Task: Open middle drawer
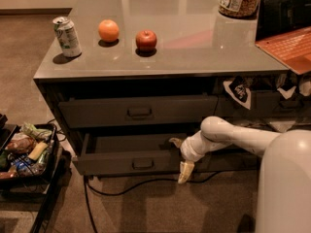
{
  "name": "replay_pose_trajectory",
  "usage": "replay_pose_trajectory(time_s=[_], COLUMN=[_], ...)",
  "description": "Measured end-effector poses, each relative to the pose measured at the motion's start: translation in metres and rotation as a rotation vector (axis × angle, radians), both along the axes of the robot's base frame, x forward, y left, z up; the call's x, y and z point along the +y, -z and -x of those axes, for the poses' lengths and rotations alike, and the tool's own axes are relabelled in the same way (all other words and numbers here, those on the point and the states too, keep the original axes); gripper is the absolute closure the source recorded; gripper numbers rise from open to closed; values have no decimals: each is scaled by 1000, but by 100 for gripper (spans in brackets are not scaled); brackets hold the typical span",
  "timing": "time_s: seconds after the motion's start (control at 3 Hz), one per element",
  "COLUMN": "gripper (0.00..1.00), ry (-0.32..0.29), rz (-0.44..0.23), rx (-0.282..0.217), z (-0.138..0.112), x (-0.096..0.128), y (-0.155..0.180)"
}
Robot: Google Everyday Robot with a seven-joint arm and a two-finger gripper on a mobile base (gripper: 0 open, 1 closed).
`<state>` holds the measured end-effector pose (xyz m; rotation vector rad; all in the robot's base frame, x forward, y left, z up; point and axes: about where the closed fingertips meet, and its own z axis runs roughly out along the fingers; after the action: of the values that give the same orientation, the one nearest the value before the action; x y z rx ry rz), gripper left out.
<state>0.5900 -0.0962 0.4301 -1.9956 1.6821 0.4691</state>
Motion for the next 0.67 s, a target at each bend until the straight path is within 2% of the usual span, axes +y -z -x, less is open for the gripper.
replay_pose_trajectory(time_s=[0.67], gripper=[0], ry=[-1], rz=[41], rx=[90], z=[6], x=[-3], y=[36])
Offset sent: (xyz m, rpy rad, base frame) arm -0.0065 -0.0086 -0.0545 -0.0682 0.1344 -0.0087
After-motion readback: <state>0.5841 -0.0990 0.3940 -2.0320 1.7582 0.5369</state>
